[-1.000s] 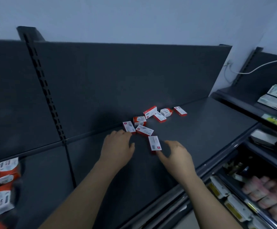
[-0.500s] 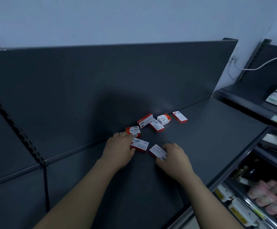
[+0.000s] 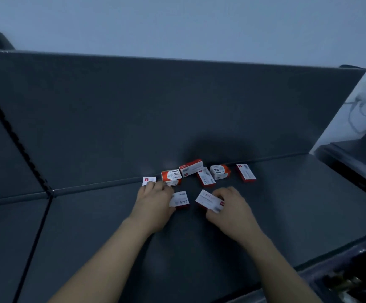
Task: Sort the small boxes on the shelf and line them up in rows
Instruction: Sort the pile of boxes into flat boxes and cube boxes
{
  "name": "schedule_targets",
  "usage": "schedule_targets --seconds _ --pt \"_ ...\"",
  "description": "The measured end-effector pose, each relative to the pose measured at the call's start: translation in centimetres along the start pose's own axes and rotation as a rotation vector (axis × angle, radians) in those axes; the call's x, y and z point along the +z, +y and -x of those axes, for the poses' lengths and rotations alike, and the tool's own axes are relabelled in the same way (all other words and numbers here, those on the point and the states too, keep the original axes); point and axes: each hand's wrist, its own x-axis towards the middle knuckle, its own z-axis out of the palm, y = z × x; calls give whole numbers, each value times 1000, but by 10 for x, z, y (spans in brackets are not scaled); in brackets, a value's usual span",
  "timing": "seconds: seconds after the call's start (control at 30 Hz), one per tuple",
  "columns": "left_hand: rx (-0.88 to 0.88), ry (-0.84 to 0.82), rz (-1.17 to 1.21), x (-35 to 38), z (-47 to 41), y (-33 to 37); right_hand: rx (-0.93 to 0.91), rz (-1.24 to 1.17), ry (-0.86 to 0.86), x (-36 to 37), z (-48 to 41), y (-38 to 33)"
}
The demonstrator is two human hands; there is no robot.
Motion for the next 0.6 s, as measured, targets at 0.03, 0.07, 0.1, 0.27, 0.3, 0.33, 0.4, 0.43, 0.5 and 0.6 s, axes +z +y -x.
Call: schedule_targets --seconds 0.03,0.07,0.1,0.27,0.3,0.33,0.4,0.43,0.5,0.6 --pt "-40 37 17 0 6 2 -32 -26 2 -1 -3 0" --pt "-84 78 37 0 12 4 -69 -55 -1 -1 -5 0" --pt "-128 114 58 0 20 5 -108 -84 -13 -1 -6 -1" --pt "-324 194 96 -10 62 -2 -323 -171 -55 17 -14 -21" --pt "-359 212 100 -13 70 -6 -360 -183 -65 22 -15 -28" --pt "-393 232 103 -15 79 -11 -385 -194 -80 27 -16 -36" --pt "-462 263 96 -21 96 -21 -430 -249 -99 37 -13 -52" --pt "-496 275 89 -23 106 -26 -456 -284 -105 43 -11 -60" --pt "-562 298 78 -29 125 -36 -503 -326 -134 54 -7 -76" --pt "-632 335 81 -36 156 -52 -579 -320 -200 69 1 -105"
